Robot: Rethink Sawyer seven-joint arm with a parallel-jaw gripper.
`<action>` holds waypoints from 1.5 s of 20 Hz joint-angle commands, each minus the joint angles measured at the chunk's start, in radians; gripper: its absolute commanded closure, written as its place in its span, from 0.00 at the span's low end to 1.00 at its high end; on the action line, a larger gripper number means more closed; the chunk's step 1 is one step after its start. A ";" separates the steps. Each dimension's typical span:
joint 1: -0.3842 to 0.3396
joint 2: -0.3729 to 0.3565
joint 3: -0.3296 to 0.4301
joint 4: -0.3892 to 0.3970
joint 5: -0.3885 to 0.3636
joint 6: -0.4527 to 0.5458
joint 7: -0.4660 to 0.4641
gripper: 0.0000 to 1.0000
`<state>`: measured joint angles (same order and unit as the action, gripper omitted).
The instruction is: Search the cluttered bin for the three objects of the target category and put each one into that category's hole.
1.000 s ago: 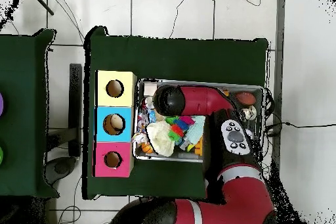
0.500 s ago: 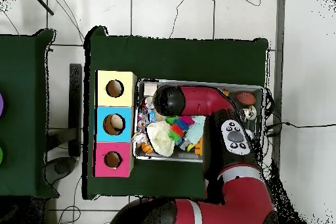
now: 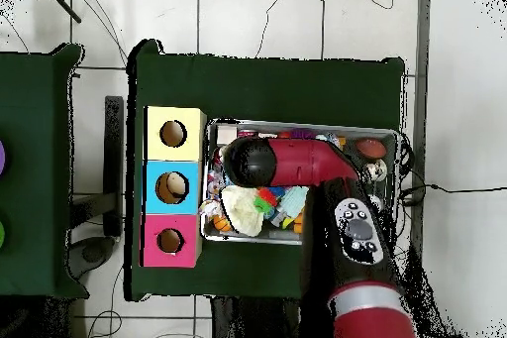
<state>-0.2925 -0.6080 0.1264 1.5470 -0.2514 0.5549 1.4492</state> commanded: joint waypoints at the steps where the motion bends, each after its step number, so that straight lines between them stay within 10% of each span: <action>1: 0.046 -0.323 -0.021 0.221 0.076 0.220 0.105 1.00; 13: 0.138 -0.495 -0.128 0.434 0.176 0.240 0.222 1.00; 30: 0.250 -0.471 -0.198 0.586 0.284 0.070 0.296 1.00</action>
<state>-0.0527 -1.1051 -0.0543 1.9933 -0.0189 0.7061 1.4495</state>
